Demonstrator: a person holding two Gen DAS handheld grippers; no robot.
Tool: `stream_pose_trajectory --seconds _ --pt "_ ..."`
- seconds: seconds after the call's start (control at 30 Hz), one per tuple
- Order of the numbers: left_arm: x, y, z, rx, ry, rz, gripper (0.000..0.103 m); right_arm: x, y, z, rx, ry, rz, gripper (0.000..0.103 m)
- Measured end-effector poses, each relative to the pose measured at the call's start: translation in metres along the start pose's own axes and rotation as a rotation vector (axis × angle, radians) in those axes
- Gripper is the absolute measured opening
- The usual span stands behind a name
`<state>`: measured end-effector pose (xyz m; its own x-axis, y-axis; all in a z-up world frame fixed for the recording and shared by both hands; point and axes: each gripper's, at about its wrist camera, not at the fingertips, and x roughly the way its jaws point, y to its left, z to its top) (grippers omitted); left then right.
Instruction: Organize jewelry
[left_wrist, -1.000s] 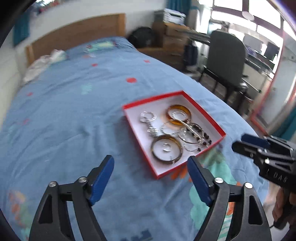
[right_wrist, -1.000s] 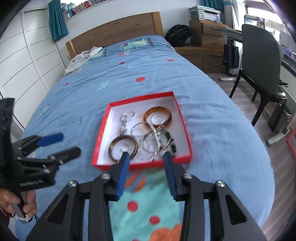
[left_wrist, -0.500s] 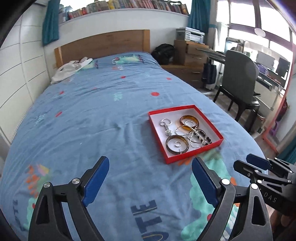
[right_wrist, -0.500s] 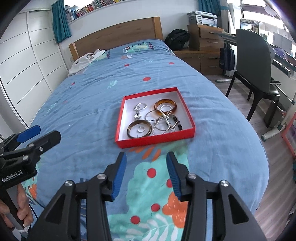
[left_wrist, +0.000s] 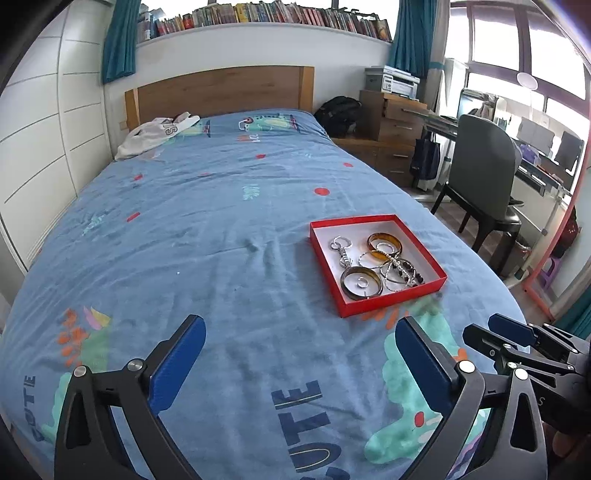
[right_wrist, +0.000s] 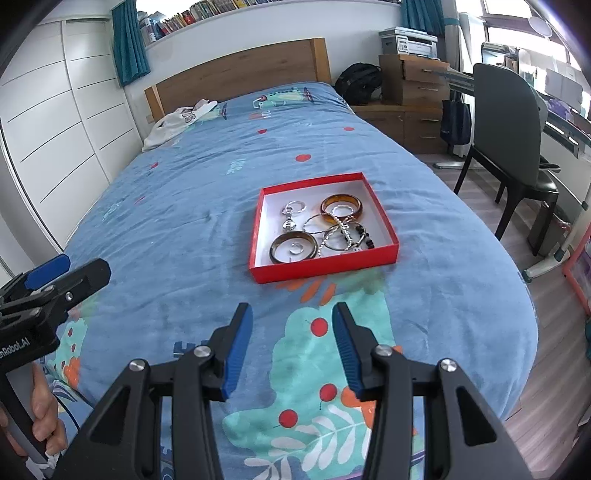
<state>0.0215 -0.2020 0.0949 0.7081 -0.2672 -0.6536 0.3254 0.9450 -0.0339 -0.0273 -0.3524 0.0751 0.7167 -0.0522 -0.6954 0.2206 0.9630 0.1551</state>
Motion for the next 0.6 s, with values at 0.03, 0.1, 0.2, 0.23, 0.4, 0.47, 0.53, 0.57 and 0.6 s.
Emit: stream_pose_trajectory --seconds 0.03,0.1,0.2,0.23,0.4,0.47,0.53,0.57,0.6 --pt "0.0 0.001 -0.001 -0.003 0.002 -0.003 0.101 0.0 0.0 0.0 0.0 0.0 -0.001 0.043" --pt "0.0 0.002 -0.002 -0.01 0.005 -0.009 0.102 0.0 0.002 0.0 -0.001 0.0 -0.002 0.043" --pt "0.0 0.003 -0.004 -0.021 0.014 -0.014 0.102 0.001 0.002 -0.001 -0.002 0.004 -0.008 0.043" --pt "0.0 0.003 -0.004 -0.023 0.018 -0.016 0.102 0.001 0.002 -0.002 -0.001 0.005 -0.012 0.043" --pt "0.002 0.004 -0.008 -0.035 0.026 -0.022 0.102 0.003 -0.004 -0.006 0.025 0.013 -0.033 0.043" --pt "0.003 0.002 -0.01 -0.035 0.029 -0.018 0.102 0.004 -0.007 -0.007 0.031 0.014 -0.041 0.043" --pt "0.004 0.004 -0.011 -0.045 0.034 -0.02 0.102 0.004 -0.009 -0.007 0.032 0.015 -0.048 0.043" --pt "0.005 0.004 -0.011 -0.048 0.036 -0.018 0.102 0.003 -0.01 -0.006 0.03 0.014 -0.051 0.043" --pt "0.005 0.004 -0.012 -0.049 0.039 -0.012 0.102 0.004 -0.009 -0.006 0.029 0.013 -0.054 0.043"
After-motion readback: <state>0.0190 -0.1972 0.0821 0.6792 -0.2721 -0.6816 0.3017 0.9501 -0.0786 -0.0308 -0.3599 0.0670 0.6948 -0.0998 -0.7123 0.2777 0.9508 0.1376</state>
